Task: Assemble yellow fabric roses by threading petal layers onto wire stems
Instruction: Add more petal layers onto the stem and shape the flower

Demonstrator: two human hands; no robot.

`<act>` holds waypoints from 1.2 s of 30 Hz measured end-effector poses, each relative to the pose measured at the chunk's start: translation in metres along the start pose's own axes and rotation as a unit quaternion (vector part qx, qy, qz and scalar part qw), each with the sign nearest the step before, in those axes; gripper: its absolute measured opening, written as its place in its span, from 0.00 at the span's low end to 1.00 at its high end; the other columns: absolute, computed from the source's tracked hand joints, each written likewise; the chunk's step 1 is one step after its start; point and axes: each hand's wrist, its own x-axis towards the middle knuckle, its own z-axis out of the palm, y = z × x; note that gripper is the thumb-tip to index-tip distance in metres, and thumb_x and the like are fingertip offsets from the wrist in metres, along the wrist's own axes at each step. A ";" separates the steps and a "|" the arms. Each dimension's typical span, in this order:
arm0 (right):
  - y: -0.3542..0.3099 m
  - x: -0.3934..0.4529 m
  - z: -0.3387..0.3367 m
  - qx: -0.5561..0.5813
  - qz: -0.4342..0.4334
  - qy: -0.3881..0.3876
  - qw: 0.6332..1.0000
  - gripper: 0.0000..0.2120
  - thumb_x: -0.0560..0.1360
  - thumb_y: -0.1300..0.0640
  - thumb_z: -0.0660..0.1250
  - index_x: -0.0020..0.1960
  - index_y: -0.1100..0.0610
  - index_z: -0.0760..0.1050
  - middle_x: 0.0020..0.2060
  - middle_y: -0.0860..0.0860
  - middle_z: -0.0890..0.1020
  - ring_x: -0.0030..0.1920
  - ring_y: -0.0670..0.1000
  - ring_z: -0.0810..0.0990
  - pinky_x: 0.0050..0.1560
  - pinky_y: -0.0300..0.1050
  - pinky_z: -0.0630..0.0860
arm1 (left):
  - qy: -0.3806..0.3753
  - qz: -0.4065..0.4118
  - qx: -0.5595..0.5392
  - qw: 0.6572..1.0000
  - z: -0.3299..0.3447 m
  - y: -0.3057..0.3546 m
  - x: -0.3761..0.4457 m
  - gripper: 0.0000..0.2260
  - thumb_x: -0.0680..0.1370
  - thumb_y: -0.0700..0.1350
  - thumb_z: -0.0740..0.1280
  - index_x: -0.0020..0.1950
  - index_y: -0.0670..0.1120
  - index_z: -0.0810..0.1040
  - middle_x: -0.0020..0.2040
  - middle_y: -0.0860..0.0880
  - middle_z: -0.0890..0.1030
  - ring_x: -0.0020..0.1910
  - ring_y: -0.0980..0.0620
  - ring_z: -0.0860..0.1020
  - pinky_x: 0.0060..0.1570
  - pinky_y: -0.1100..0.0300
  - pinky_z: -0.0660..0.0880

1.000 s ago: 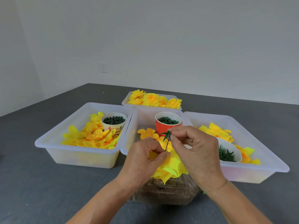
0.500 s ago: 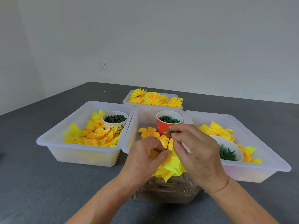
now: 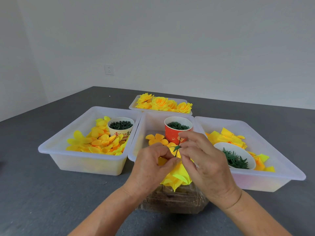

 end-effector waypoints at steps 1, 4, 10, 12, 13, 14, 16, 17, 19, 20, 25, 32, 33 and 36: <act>0.000 -0.001 -0.001 0.010 0.015 -0.001 1.000 0.04 0.67 0.71 0.69 0.35 0.65 0.77 0.53 0.60 0.80 0.43 0.49 0.82 0.45 0.41 0.77 | 0.000 -0.004 -0.001 1.000 0.000 0.000 0.000 0.08 0.71 0.40 0.73 0.33 0.45 0.78 0.32 0.57 0.73 0.35 0.59 0.72 0.35 0.71 0.66; 0.000 0.000 -0.004 0.050 0.062 -0.021 0.997 0.02 0.66 0.67 0.70 0.36 0.63 0.78 0.51 0.55 0.81 0.44 0.48 0.81 0.47 0.38 0.76 | 0.002 -0.024 -0.017 1.000 0.000 -0.001 -0.001 0.10 0.71 0.41 0.74 0.32 0.50 0.76 0.32 0.56 0.75 0.35 0.60 0.73 0.35 0.71 0.67; -0.007 0.006 -0.011 0.205 0.217 -0.046 0.953 0.05 0.69 0.58 0.74 0.35 0.56 0.79 0.39 0.43 0.84 0.45 0.41 0.81 0.48 0.31 0.73 | 0.010 -0.059 -0.030 0.998 0.000 -0.001 -0.002 0.15 0.71 0.43 0.74 0.30 0.56 0.72 0.30 0.57 0.74 0.33 0.64 0.71 0.34 0.72 0.67; -0.008 0.010 -0.010 0.238 0.294 -0.036 0.925 0.07 0.69 0.60 0.74 0.36 0.52 0.78 0.36 0.42 0.83 0.42 0.41 0.81 0.47 0.32 0.74 | 0.010 -0.064 -0.030 0.997 0.001 -0.001 -0.002 0.15 0.70 0.43 0.74 0.30 0.55 0.72 0.29 0.58 0.74 0.33 0.64 0.71 0.34 0.73 0.67; -0.008 0.012 -0.008 0.248 0.328 -0.036 0.911 0.08 0.68 0.61 0.74 0.38 0.51 0.77 0.35 0.42 0.83 0.41 0.41 0.81 0.45 0.34 0.75 | 0.010 -0.065 -0.031 0.997 0.001 -0.001 -0.002 0.14 0.70 0.42 0.74 0.30 0.55 0.73 0.29 0.58 0.74 0.33 0.64 0.72 0.34 0.73 0.67; -0.008 0.014 -0.006 0.262 0.359 -0.041 0.895 0.10 0.68 0.63 0.75 0.40 0.50 0.77 0.35 0.43 0.83 0.38 0.41 0.81 0.43 0.36 0.76 | 0.009 -0.065 -0.033 0.997 0.001 -0.002 -0.002 0.14 0.70 0.42 0.74 0.29 0.55 0.73 0.30 0.58 0.75 0.33 0.64 0.72 0.34 0.74 0.67; -0.007 0.018 -0.004 0.280 0.404 -0.066 0.868 0.11 0.67 0.64 0.75 0.41 0.49 0.79 0.33 0.45 0.84 0.37 0.42 0.80 0.37 0.36 0.75 | 0.010 -0.062 -0.043 0.997 0.001 -0.004 -0.002 0.14 0.70 0.42 0.74 0.29 0.56 0.74 0.31 0.59 0.76 0.34 0.64 0.73 0.34 0.74 0.67; -0.007 0.019 -0.004 0.278 0.414 -0.082 0.863 0.11 0.66 0.64 0.75 0.40 0.49 0.80 0.33 0.46 0.84 0.38 0.43 0.81 0.38 0.36 0.76 | 0.008 -0.062 -0.052 0.997 0.001 -0.005 -0.003 0.13 0.70 0.43 0.74 0.30 0.56 0.75 0.32 0.58 0.77 0.34 0.64 0.73 0.35 0.74 0.68; -0.006 0.019 -0.005 0.260 0.416 -0.112 0.864 0.10 0.66 0.64 0.76 0.37 0.49 0.81 0.35 0.46 0.84 0.40 0.44 0.81 0.43 0.40 0.78 | 0.000 -0.066 -0.072 0.995 0.001 -0.008 -0.003 0.10 0.70 0.44 0.75 0.31 0.55 0.78 0.35 0.56 0.79 0.34 0.63 0.74 0.36 0.73 0.69; -0.006 0.020 -0.006 0.248 0.412 -0.124 0.868 0.10 0.66 0.63 0.76 0.36 0.49 0.81 0.35 0.46 0.84 0.40 0.45 0.82 0.45 0.43 0.79 | -0.005 -0.070 -0.083 0.994 0.001 -0.009 -0.003 0.10 0.69 0.44 0.75 0.31 0.55 0.79 0.35 0.56 0.79 0.35 0.63 0.74 0.36 0.71 0.69; -0.006 0.021 -0.008 0.185 0.383 -0.159 0.891 0.08 0.66 0.59 0.76 0.33 0.48 0.81 0.34 0.45 0.84 0.38 0.42 0.80 0.43 0.44 0.77 | -0.052 -0.092 -0.116 0.988 -0.009 -0.014 -0.003 0.10 0.67 0.44 0.76 0.33 0.58 0.81 0.38 0.55 0.81 0.41 0.58 0.78 0.48 0.58 0.75; -0.005 0.028 -0.011 0.120 0.347 -0.216 0.905 0.07 0.67 0.57 0.75 0.32 0.49 0.81 0.33 0.39 0.81 0.40 0.33 0.76 0.40 0.26 0.71 | -0.094 -0.131 -0.122 0.979 -0.016 -0.013 -0.004 0.10 0.63 0.49 0.73 0.44 0.51 0.83 0.43 0.53 0.84 0.46 0.54 0.81 0.53 0.52 0.77; -0.005 0.030 -0.011 0.114 0.343 -0.224 0.905 0.07 0.67 0.57 0.75 0.31 0.49 0.81 0.32 0.39 0.81 0.40 0.34 0.76 0.39 0.27 0.71 | -0.090 -0.135 -0.124 0.979 -0.016 -0.013 -0.004 0.11 0.63 0.49 0.74 0.44 0.50 0.83 0.43 0.52 0.84 0.46 0.53 0.81 0.52 0.49 0.78; -0.004 0.037 -0.012 0.096 0.336 -0.251 0.903 0.09 0.67 0.59 0.75 0.30 0.51 0.80 0.34 0.44 0.83 0.36 0.36 0.77 0.35 0.29 0.71 | -0.087 -0.140 -0.124 0.978 -0.016 -0.014 -0.005 0.10 0.62 0.48 0.75 0.42 0.52 0.82 0.43 0.52 0.84 0.46 0.51 0.81 0.51 0.46 0.78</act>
